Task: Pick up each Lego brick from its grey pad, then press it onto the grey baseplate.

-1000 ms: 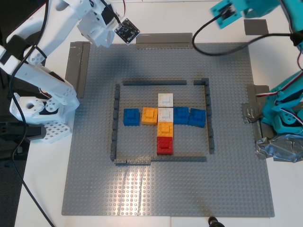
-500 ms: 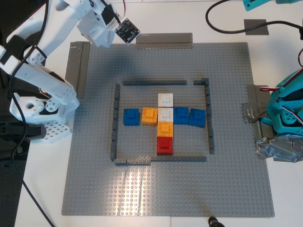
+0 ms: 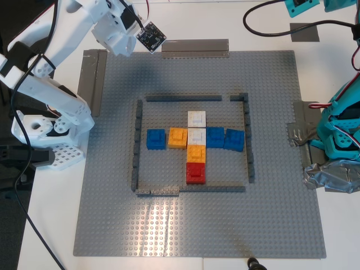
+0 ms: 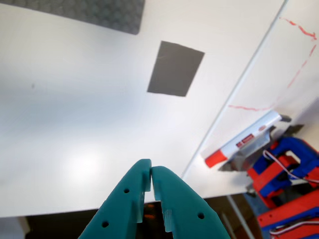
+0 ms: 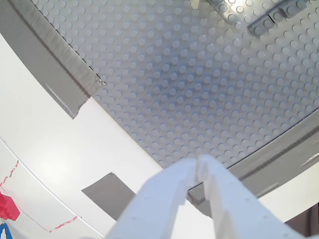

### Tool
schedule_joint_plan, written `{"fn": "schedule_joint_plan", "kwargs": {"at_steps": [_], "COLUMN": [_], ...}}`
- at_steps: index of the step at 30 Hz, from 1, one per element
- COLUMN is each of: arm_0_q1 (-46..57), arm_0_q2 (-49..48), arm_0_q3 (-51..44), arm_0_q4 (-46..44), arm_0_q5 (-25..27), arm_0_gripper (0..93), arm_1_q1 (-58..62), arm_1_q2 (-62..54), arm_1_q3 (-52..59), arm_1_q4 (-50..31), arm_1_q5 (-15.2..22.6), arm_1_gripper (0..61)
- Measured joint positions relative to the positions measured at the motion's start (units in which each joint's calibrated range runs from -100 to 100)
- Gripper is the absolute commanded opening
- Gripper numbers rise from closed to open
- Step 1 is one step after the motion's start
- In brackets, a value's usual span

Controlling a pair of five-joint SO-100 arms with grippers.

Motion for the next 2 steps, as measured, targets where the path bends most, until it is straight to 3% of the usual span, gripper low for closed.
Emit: {"fn": "schedule_joint_plan", "kwargs": {"at_steps": [2], "arm_0_q1": [0.0], "arm_0_q2": [0.0], "arm_0_q3": [0.0], "arm_0_q4": [0.3], "arm_0_q5": [0.8], "arm_0_gripper": [0.0], "arm_1_q1": [0.0], "arm_1_q2": [0.0], "arm_1_q3": [0.0], "arm_1_q4": [0.0], "arm_1_q5": [0.0], "arm_1_gripper": [0.1]}}
